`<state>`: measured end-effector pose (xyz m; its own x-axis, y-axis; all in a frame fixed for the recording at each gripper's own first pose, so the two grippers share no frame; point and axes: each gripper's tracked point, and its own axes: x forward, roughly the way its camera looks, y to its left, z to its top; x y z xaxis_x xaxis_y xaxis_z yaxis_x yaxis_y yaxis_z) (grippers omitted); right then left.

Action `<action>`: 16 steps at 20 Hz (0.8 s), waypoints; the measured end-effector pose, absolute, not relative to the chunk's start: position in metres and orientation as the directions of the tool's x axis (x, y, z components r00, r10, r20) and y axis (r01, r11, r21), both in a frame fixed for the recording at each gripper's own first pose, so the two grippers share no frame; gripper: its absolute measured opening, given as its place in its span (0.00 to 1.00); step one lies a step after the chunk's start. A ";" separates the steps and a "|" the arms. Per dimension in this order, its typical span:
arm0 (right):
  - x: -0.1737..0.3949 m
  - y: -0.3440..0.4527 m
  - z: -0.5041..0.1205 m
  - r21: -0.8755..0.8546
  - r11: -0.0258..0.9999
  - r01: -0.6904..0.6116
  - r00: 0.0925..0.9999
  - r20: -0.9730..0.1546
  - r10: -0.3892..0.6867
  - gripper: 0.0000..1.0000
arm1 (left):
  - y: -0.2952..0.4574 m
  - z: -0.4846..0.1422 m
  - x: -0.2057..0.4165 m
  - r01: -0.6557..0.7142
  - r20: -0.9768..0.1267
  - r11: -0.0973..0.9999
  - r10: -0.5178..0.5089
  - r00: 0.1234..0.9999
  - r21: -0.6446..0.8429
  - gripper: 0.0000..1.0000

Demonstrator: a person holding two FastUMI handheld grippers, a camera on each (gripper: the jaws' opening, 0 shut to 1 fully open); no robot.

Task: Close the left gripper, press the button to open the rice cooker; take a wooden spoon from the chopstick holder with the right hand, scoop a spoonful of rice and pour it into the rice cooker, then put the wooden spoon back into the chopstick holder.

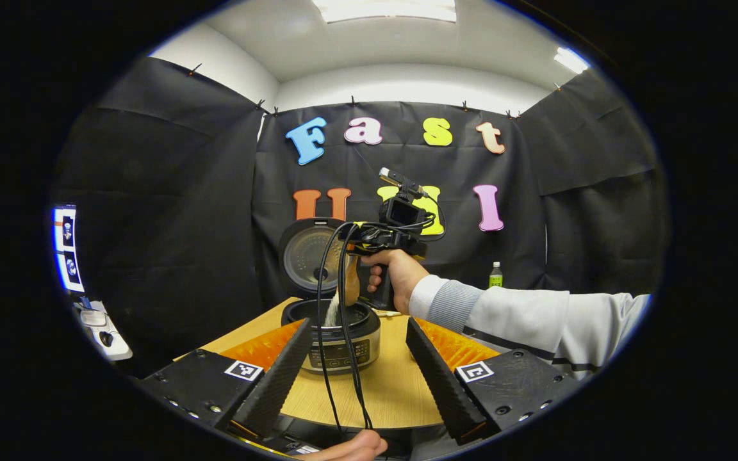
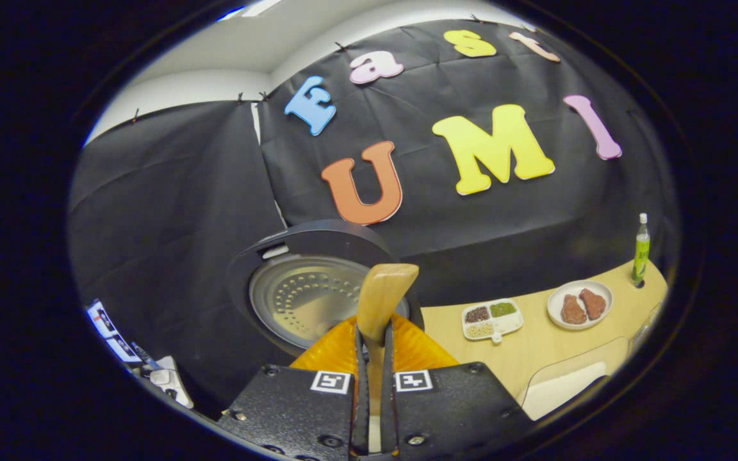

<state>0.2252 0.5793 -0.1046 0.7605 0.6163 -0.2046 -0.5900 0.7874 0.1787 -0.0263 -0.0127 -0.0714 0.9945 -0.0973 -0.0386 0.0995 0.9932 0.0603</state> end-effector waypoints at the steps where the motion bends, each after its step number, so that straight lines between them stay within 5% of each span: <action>1: 0.222 0.584 -0.103 0.134 0.780 -0.612 0.755 -0.197 0.626 0.12 | -0.014 -0.072 -0.027 0.100 -0.039 0.993 -0.098 0.994 0.061 0.95; 7: 0.200 0.608 -0.113 -0.068 0.736 -0.673 0.734 -0.187 0.653 0.12 | -0.022 -0.071 -0.026 0.121 -0.040 0.991 -0.119 0.992 0.061 0.94; 13: 0.188 0.623 -0.133 -0.446 0.599 -0.665 0.726 -0.201 0.657 0.12 | -0.020 -0.066 -0.030 0.110 -0.028 0.992 -0.109 0.994 0.069 0.94; 16: 0.187 0.619 -0.145 -0.437 0.601 -0.669 0.728 -0.220 0.650 0.12 | -0.017 -0.066 -0.031 0.107 -0.024 0.993 -0.106 0.994 0.058 0.94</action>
<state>0.1867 0.6187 -0.1448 0.7278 0.6496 -0.2197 -0.6687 0.6014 -0.4372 -0.0312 -0.0167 -0.0661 0.9941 -0.1061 -0.0245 0.1074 0.9925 0.0578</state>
